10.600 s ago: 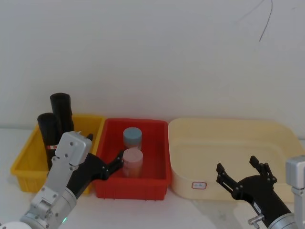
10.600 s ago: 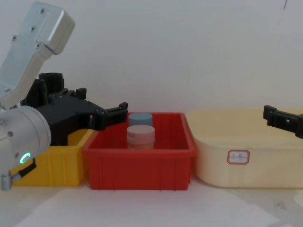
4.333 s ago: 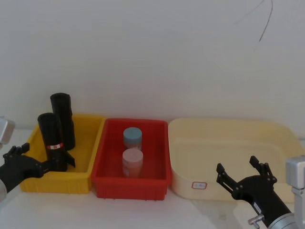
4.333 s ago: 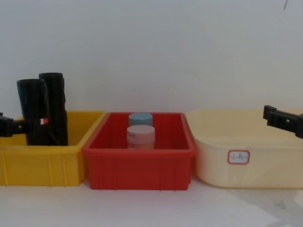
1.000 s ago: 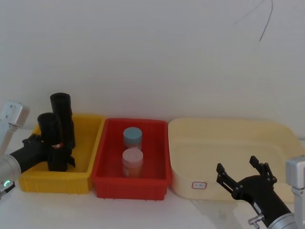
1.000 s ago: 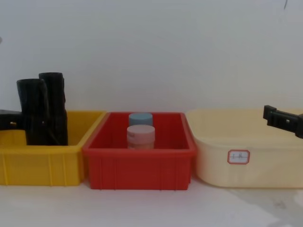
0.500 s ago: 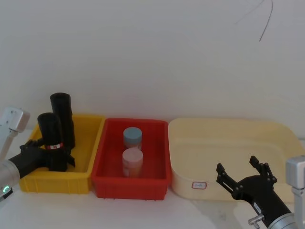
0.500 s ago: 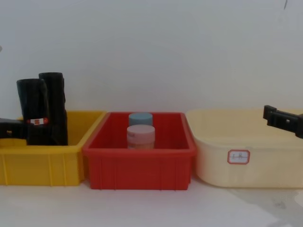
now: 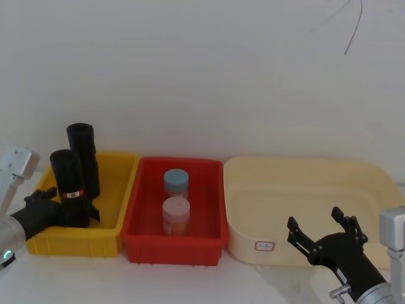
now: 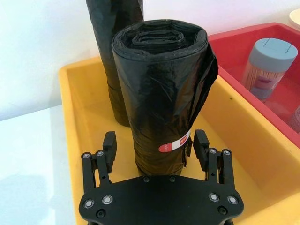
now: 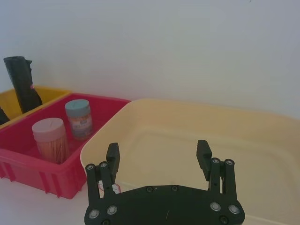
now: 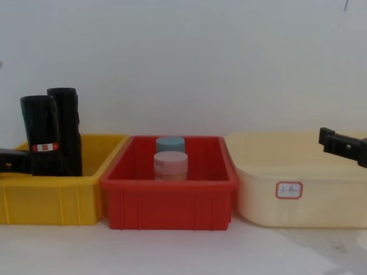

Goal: Pick up the garbage bag with the one hand and transfer it to the other hand.

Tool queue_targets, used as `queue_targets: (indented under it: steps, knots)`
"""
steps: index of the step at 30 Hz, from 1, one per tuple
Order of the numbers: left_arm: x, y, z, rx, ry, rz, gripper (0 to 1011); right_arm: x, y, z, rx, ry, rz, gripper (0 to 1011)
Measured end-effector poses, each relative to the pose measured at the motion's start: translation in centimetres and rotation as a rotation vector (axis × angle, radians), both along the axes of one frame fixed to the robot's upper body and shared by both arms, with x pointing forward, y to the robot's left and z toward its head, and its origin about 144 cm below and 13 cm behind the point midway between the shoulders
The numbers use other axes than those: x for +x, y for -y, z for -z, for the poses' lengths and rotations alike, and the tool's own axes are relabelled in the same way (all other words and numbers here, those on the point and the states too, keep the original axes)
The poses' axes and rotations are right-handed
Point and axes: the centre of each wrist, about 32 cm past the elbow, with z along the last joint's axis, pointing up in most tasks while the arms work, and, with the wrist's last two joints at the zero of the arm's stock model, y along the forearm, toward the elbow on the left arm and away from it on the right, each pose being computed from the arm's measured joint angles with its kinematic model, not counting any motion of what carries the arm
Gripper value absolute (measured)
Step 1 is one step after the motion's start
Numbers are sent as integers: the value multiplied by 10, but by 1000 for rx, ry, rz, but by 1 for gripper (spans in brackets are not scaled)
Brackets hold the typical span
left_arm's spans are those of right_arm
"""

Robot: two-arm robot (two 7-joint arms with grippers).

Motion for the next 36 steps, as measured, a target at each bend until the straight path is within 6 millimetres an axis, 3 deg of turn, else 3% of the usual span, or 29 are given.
queue_targets:
  steps: [36]
  knots:
    - [18, 0, -6, -15, 44, 18, 1001, 0, 0, 0, 0, 0, 0, 1001]
